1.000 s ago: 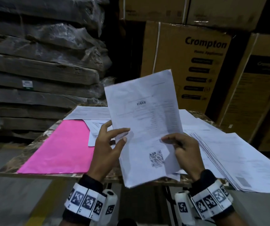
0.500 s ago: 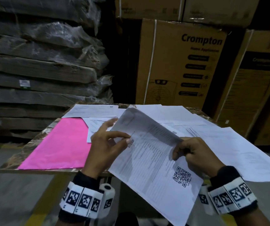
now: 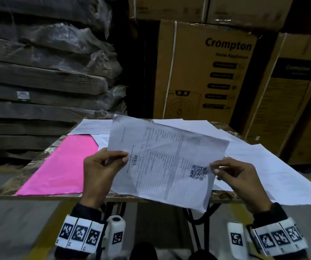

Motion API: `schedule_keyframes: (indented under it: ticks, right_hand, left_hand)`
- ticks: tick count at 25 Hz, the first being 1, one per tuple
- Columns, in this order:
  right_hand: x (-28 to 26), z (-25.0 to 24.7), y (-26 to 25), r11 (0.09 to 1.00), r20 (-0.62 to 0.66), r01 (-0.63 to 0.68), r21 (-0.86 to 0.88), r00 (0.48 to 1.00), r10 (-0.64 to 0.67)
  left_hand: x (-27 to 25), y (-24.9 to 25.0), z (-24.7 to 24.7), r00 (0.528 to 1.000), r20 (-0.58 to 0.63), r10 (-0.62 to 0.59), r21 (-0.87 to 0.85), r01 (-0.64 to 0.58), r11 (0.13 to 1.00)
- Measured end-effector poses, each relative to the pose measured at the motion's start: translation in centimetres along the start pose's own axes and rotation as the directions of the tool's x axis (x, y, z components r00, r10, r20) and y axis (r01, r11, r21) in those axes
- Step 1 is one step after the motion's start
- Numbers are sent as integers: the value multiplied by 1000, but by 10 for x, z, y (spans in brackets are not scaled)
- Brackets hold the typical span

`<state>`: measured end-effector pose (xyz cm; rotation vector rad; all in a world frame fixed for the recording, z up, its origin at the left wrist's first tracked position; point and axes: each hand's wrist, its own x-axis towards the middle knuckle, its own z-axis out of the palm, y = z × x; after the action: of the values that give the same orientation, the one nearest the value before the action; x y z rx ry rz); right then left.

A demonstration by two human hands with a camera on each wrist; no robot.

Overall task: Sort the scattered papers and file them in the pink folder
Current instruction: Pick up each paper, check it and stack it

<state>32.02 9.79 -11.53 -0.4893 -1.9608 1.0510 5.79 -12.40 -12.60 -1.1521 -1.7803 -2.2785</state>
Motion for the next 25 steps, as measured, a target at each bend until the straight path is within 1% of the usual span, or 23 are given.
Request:
schedule_keyframes:
  ticks: [2,5,7,9,11,13,16,18,21,23,25]
  right_hand:
    - [0,6,-6,995,-40,-1,96,999,5]
    - [6,10,-18,977,-169,120,177,982,-90]
    - [9,14,-19,974,-221,176,143,965,-142]
    - [6,20,-13,985,-218,167,45,964,-153]
    - [-1,28,-2,993,-187,114,3,976,-111]
    - [-6,29,2,997,-169,77,15,983,-73]
    - [-5,26,-1,997,-202,58,52,978,-46]
    - [-6,26,-5,992,-246,37,121,969,-6]
    - [-15,27,-7,983,-326,-6,183,943,66]
    - [-28,32,-4,971,-387,-32,237,913,125]
    - [-44,38,-2,952,-447,-57,301,873,194]
  left_hand:
    - [-3,4,5,999,0,37,-26,-37,999]
    - [-6,13,17,992,-33,123,-30,-124,992]
    - [-6,8,21,990,-48,136,13,-136,991]
    - [-6,-4,23,998,-22,56,64,-55,996]
    - [-11,-13,23,998,39,-51,101,46,994]
    - [-15,-17,23,993,78,-91,157,78,985]
    - [-15,-22,27,995,62,-83,249,65,966]
    - [-16,-25,33,997,45,-67,311,49,949]
    - [-31,-18,49,996,69,-52,334,26,942]
    - [-50,-12,63,994,91,-54,353,18,935]
    - [-72,-6,77,990,111,-83,345,40,938]
